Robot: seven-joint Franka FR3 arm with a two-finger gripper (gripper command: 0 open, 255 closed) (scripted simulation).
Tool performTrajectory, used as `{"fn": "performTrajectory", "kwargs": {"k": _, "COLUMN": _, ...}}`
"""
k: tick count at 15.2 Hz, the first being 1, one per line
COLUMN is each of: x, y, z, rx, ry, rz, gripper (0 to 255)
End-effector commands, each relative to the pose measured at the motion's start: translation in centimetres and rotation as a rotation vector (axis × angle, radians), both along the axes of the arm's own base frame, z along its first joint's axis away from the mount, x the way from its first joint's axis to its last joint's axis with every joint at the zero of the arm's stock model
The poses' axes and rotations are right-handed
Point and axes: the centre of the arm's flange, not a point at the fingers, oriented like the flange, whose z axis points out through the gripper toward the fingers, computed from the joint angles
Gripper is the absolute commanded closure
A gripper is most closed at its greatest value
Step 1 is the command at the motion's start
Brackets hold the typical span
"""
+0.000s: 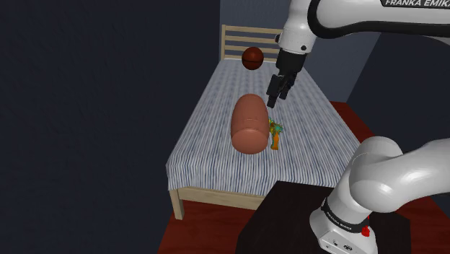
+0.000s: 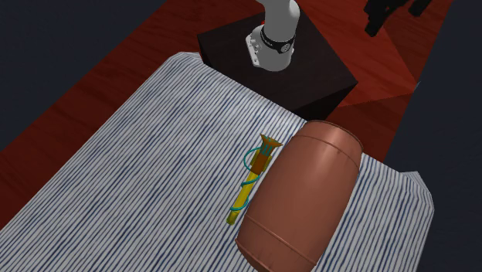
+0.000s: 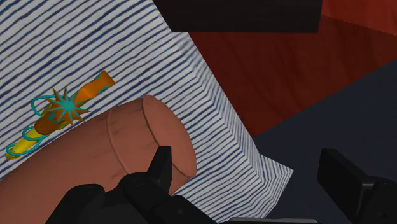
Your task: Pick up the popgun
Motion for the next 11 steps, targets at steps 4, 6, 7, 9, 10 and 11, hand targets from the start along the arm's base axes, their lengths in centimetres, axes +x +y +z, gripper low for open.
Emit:
{"fn": "performTrajectory", "kwargs": {"k": 4, "x": 1.5, "y": -3.6, "z": -2.1, "rx": 0.018, "ry": 0.058, "rz": 0.023, "gripper": 0}}
{"fn": "performTrajectory", "kwargs": {"k": 6, "x": 2.5, "y": -6.0, "z": -3.6, "rx": 0.030, "ry": 0.096, "rz": 0.039, "gripper": 0}}
{"fn": "performTrajectory", "kwargs": {"k": 7, "x": 2.9, "y": -7.1, "z": -4.3, "rx": 0.036, "ry": 0.116, "rz": 0.046, "gripper": 0}}
{"fn": "performTrajectory", "kwargs": {"k": 9, "x": 3.9, "y": -9.4, "z": -5.9, "rx": 0.048, "ry": 0.154, "rz": 0.062, "gripper": 0}}
{"fn": "performTrajectory", "kwargs": {"k": 10, "x": 4.3, "y": -10.6, "z": -6.7, "rx": 0.054, "ry": 0.174, "rz": 0.069, "gripper": 0}}
{"fn": "performTrajectory", "kwargs": {"k": 11, "x": 4.8, "y": -11.7, "z": -7.6, "rx": 0.060, "ry": 0.193, "rz": 0.077, "gripper": 0}}
